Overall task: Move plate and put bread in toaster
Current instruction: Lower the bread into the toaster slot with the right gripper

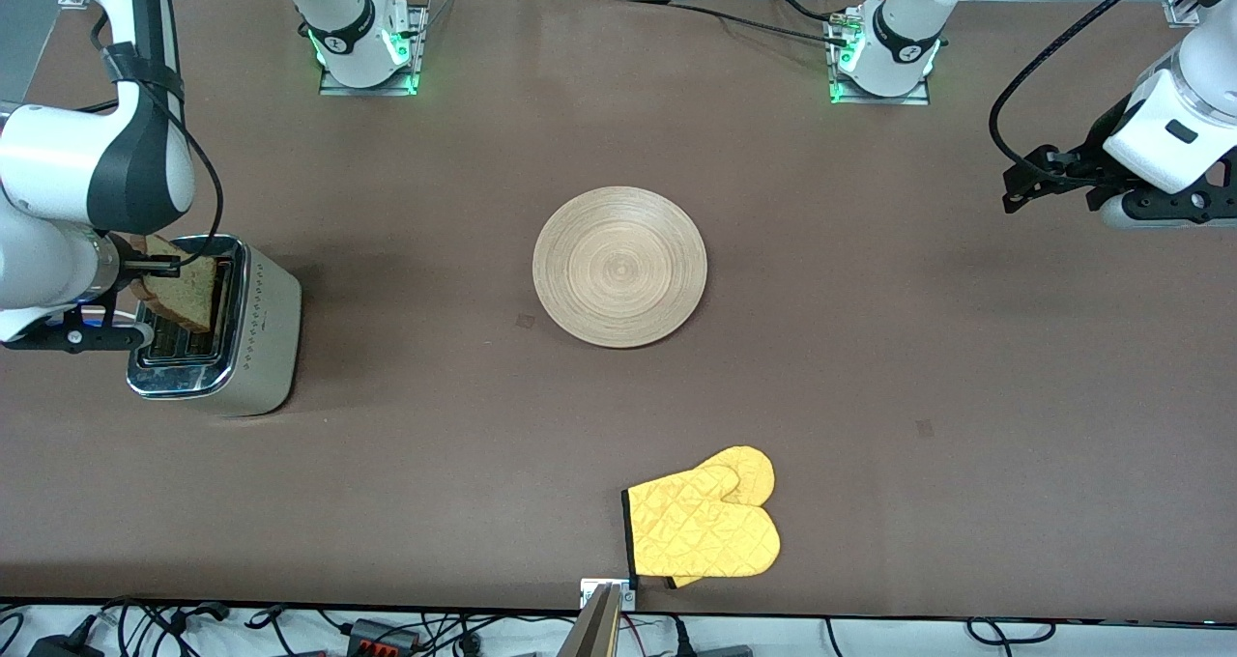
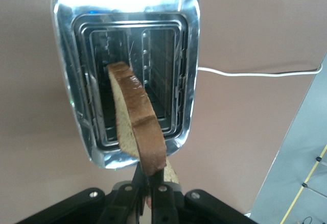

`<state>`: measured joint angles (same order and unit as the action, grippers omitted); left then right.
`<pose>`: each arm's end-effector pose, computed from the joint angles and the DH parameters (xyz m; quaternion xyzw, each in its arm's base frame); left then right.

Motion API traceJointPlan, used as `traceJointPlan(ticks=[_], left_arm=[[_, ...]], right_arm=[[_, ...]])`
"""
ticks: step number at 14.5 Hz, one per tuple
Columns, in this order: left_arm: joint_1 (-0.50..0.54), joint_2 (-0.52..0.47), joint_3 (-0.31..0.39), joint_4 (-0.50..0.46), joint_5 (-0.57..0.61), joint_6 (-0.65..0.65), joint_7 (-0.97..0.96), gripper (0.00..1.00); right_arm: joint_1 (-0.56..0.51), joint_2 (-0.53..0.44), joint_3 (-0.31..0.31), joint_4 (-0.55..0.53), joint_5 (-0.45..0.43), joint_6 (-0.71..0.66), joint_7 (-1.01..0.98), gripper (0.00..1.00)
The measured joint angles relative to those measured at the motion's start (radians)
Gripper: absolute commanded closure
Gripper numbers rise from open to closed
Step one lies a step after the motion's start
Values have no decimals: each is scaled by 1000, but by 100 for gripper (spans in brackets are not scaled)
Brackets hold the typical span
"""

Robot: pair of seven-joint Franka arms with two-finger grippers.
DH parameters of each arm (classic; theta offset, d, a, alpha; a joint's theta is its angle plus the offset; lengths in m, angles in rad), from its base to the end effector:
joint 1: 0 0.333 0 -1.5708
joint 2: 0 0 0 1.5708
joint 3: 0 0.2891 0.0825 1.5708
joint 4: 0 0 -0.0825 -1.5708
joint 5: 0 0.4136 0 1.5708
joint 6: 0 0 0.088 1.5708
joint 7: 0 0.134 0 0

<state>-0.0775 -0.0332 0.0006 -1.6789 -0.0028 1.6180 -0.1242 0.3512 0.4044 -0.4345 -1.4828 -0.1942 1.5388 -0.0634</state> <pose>0.5740 -0.0446 0.5396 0.9996 0.0237 -0.0139 0.0000 0.6429 -0.0510 0.3881 0.9716 0.0046 -0.1662 0.1682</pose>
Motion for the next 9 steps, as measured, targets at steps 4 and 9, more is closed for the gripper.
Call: traceJointPlan(ticks=[4, 9], left_arm=[[0, 0, 0, 0, 0, 0, 0, 0], [0, 0, 0, 0, 0, 0, 0, 0]], right_arm=[[-8, 7, 0, 1, 2, 47, -8, 100], [-9, 16, 0, 2, 33, 91, -11, 100]])
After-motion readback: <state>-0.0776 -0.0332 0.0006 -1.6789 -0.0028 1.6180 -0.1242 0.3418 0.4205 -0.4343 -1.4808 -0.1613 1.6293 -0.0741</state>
